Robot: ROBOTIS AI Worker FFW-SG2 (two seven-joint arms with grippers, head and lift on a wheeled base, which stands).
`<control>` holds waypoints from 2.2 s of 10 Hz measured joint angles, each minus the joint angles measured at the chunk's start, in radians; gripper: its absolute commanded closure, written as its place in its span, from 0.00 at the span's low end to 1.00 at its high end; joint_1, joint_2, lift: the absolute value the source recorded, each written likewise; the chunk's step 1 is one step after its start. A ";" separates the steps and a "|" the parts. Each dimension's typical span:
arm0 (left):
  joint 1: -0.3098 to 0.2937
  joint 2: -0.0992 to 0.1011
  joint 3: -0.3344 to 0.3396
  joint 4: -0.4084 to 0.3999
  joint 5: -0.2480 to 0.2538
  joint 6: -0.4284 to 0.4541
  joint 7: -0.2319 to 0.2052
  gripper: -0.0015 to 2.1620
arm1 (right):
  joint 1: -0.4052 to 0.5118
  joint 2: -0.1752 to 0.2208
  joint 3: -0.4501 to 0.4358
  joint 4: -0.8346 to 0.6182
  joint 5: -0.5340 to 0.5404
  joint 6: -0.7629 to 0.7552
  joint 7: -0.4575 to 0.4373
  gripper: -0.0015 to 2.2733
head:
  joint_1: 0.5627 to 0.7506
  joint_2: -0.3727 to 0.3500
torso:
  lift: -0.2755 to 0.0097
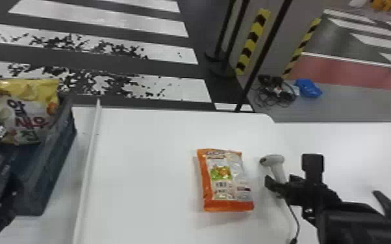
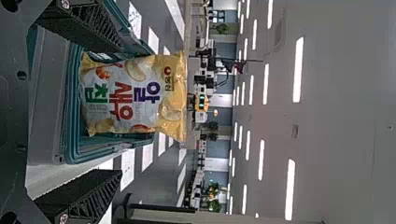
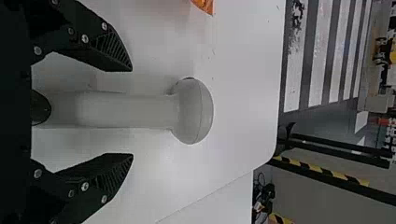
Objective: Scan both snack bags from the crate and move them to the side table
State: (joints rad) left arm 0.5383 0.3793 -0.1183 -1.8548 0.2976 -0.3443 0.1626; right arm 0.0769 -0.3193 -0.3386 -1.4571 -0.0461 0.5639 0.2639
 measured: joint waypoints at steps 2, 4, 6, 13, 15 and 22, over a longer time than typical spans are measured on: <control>0.000 -0.002 0.000 0.004 0.000 -0.002 0.000 0.03 | 0.033 0.008 -0.017 -0.083 -0.011 0.028 -0.012 0.05 | 0.70 0.10 | 0.62; 0.001 -0.005 0.000 0.009 0.000 -0.005 -0.002 0.03 | 0.080 0.014 -0.049 -0.211 -0.054 0.126 0.002 0.05 | 0.70 0.11 | 0.62; 0.000 -0.007 0.001 0.012 0.000 -0.011 -0.002 0.03 | 0.122 0.014 -0.094 -0.315 -0.146 0.229 0.062 0.05 | 0.70 0.13 | 0.62; -0.015 -0.010 -0.004 0.045 0.001 -0.030 -0.005 0.03 | 0.135 0.038 -0.184 -0.366 -0.395 0.493 0.254 0.05 | 0.70 0.26 | 0.62; -0.015 -0.011 -0.004 0.047 0.002 -0.032 -0.005 0.03 | 0.108 0.040 -0.153 -0.330 -0.391 0.500 0.279 0.05 | 0.70 0.30 | 0.62; -0.016 -0.017 -0.004 0.055 0.001 -0.043 -0.005 0.03 | 0.026 0.029 -0.115 -0.159 -0.364 0.466 0.340 0.98 | 0.70 0.32 | 0.62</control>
State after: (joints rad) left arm 0.5224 0.3620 -0.1227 -1.7997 0.2989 -0.3872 0.1579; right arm 0.1028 -0.2905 -0.4533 -1.6166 -0.4104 1.0302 0.6042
